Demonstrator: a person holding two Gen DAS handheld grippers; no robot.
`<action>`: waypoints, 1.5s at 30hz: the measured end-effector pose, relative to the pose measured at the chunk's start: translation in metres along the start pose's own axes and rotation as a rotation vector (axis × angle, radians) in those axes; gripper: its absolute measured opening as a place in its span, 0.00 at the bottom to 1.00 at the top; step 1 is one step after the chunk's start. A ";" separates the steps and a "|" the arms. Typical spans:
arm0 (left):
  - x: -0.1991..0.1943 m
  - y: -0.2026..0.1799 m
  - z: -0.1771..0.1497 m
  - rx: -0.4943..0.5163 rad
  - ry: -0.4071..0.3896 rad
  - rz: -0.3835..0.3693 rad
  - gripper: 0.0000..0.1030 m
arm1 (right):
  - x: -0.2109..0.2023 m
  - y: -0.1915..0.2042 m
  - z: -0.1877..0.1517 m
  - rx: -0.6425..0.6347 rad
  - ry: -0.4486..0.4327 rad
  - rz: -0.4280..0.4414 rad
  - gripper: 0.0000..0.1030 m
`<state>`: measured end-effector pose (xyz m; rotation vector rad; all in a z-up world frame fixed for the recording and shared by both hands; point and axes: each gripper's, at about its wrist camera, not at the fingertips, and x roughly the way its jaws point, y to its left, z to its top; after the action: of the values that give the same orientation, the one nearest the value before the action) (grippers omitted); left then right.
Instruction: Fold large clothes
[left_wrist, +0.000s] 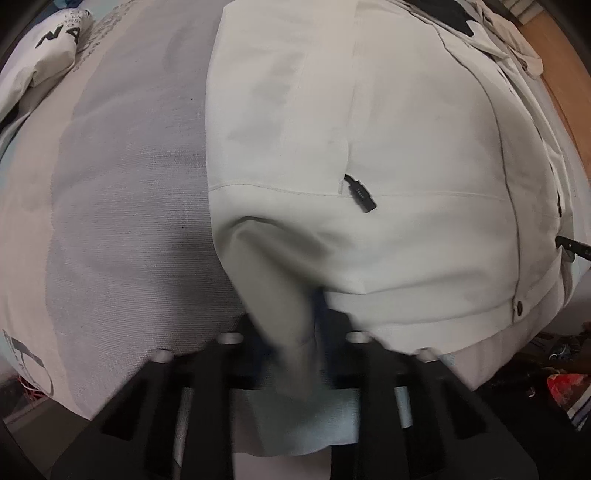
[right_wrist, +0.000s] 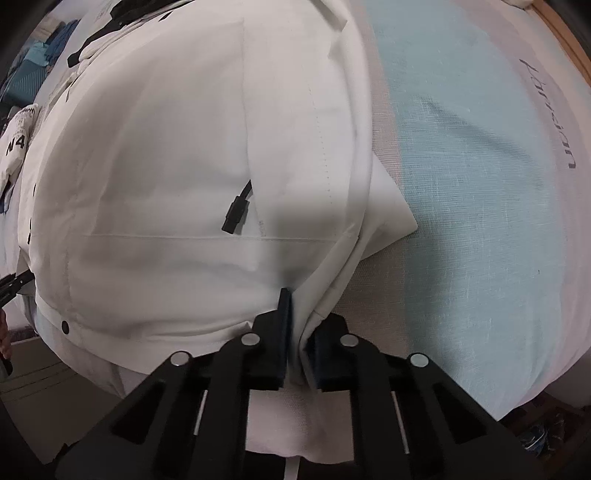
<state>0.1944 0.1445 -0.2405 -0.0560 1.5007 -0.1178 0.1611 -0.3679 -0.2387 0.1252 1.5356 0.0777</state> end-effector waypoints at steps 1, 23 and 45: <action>-0.001 -0.002 0.001 -0.008 -0.001 -0.005 0.08 | -0.003 -0.005 -0.002 0.005 -0.002 0.000 0.08; -0.140 -0.050 0.041 -0.009 -0.088 -0.009 0.01 | -0.109 -0.025 0.039 -0.012 0.021 0.232 0.03; -0.197 -0.040 0.224 0.113 -0.190 -0.034 0.01 | -0.180 0.009 0.221 -0.110 -0.177 0.173 0.03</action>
<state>0.4032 0.1184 -0.0254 -0.0022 1.3014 -0.2185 0.3755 -0.3894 -0.0519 0.1729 1.3387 0.2812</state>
